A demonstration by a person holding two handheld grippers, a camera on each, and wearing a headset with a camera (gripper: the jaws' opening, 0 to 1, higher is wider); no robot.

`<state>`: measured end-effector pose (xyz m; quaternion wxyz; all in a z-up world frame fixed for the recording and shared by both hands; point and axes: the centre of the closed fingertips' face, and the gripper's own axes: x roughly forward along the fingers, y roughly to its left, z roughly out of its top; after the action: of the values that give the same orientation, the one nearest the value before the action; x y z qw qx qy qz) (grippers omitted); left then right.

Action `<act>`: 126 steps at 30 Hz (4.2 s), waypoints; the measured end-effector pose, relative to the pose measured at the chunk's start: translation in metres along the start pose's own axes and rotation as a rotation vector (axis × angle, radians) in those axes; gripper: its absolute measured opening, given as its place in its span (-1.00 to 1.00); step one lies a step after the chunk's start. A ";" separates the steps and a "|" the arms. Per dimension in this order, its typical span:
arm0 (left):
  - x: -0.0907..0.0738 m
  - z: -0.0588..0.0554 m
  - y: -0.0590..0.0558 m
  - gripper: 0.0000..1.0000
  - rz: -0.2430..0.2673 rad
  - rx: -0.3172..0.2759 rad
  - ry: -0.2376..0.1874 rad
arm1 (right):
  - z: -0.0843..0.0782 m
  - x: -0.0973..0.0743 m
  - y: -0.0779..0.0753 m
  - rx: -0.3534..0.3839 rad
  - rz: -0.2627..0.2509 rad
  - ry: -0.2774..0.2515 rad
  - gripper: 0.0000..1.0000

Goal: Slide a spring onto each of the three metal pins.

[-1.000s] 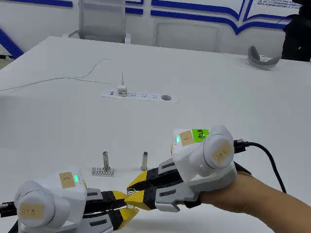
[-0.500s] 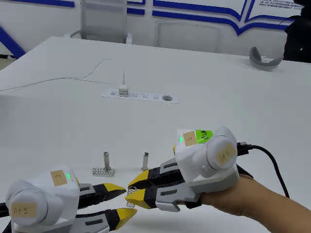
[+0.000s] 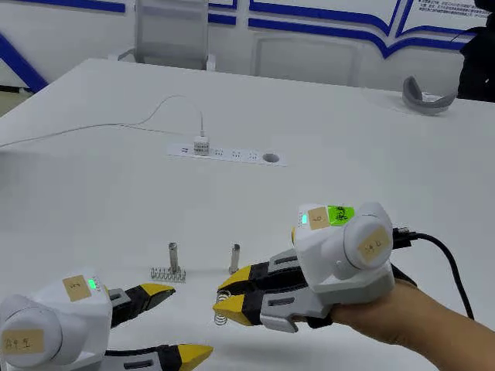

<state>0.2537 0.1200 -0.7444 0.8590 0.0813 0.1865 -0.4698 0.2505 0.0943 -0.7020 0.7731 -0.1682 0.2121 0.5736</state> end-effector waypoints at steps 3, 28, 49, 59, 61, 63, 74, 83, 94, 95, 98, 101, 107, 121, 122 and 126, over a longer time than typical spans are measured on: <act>-0.003 -0.001 0.004 0.24 0.019 -0.017 -0.009 | 0.001 -0.003 -0.006 0.004 -0.018 -0.007 -0.76; -0.007 0.002 0.007 0.38 0.069 -0.055 -0.047 | 0.015 -0.019 -0.104 0.051 -0.329 -0.057 -0.76; -0.009 0.000 0.012 0.36 0.095 -0.083 -0.054 | 0.000 0.003 -0.116 0.122 -0.341 -0.050 -0.76; -0.008 -0.002 0.010 0.35 0.090 -0.081 -0.047 | -0.007 0.008 -0.116 0.135 -0.334 -0.038 -0.76; -0.008 -0.002 0.010 0.35 0.091 -0.081 -0.047 | -0.010 0.010 -0.116 0.138 -0.332 -0.035 -0.76; -0.009 -0.002 0.011 0.35 0.092 -0.082 -0.047 | -0.013 0.012 -0.117 0.141 -0.332 -0.033 -0.76; -0.008 -0.005 0.009 0.34 0.088 -0.081 -0.035 | -0.027 0.024 -0.117 0.164 -0.323 -0.012 -0.76; -0.008 -0.006 0.009 0.34 0.088 -0.078 -0.032 | -0.040 0.033 -0.114 0.164 -0.328 0.025 -0.76; -0.009 -0.005 0.011 0.34 0.096 -0.080 -0.037 | -0.050 0.037 -0.112 0.178 -0.330 0.060 -0.75; -0.009 -0.005 0.011 0.34 0.095 -0.082 -0.039 | -0.050 0.037 -0.112 0.178 -0.330 0.062 -0.75; -0.009 -0.006 0.011 0.34 0.096 -0.081 -0.037 | -0.051 0.037 -0.111 0.175 -0.328 0.066 -0.75; -0.010 -0.006 0.011 0.34 0.098 -0.084 -0.038 | -0.049 0.034 -0.110 0.172 -0.333 0.061 -0.73; -0.010 -0.005 0.012 0.34 0.099 -0.086 -0.039 | -0.046 0.021 -0.108 0.163 -0.354 0.042 -0.68; -0.008 -0.006 0.010 0.34 0.092 -0.082 -0.030 | -0.005 0.013 -0.090 0.080 -0.341 -0.051 -0.66; -0.009 -0.006 0.010 0.34 0.093 -0.084 -0.031 | -0.004 0.016 -0.089 0.078 -0.335 -0.050 -0.66; -0.009 -0.007 0.011 0.34 0.098 -0.086 -0.032 | -0.004 0.030 -0.083 0.064 -0.301 -0.034 -0.66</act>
<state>0.2568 0.1355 -0.7474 0.8865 0.0458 0.1888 -0.4200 0.3368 0.0932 -0.7195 0.8587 -0.1637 0.1897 0.4471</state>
